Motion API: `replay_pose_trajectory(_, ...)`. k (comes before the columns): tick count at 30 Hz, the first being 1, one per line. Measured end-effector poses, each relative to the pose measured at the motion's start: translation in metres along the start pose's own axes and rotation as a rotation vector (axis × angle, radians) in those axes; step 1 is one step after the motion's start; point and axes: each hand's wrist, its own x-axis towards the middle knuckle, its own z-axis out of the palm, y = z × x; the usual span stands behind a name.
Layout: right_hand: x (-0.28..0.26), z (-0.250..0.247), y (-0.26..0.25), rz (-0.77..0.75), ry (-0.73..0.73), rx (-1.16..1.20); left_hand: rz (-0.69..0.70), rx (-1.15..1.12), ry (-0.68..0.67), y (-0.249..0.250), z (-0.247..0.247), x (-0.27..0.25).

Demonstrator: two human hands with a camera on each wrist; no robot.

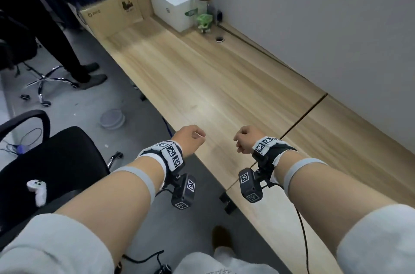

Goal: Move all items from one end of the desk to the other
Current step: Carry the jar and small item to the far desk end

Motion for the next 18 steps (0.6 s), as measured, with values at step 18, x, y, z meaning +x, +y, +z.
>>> replay_pose_trajectory(18, 0.194, 0.010, -0.188, 0.065, 0.083, 0.048, 0.127, -0.049, -0.037, 0.012, -0.186, 0.248)
